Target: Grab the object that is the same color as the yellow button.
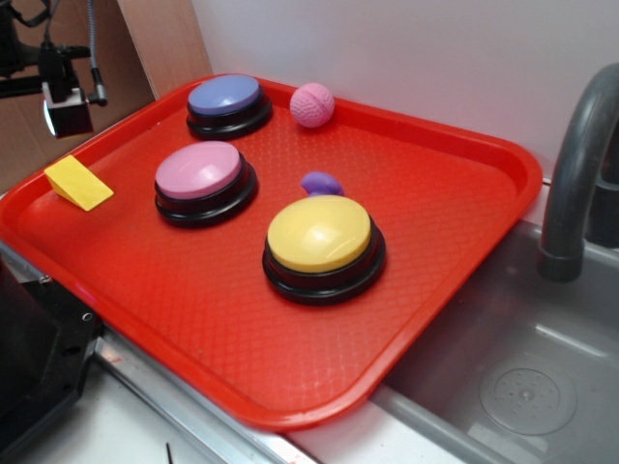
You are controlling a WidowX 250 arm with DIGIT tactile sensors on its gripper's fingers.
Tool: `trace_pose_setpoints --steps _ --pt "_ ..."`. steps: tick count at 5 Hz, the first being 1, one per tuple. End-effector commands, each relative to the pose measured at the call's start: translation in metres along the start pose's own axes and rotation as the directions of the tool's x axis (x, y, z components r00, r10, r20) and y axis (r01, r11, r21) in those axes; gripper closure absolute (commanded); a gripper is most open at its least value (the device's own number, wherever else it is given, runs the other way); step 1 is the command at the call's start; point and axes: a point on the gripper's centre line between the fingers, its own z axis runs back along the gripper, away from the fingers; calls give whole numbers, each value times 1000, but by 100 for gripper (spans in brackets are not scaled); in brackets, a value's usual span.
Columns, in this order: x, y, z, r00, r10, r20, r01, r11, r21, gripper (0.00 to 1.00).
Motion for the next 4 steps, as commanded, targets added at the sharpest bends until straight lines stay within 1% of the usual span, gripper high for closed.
trace_pose_setpoints --steps 1,2,3,4 --pt "23 -8 -29 992 73 107 -73 997 -6 0" --pt "24 -11 -34 984 97 150 -95 995 -17 0" --pt "26 -10 -37 976 127 179 -120 992 -49 0" --pt "31 -9 -48 976 148 158 -139 988 -66 0"
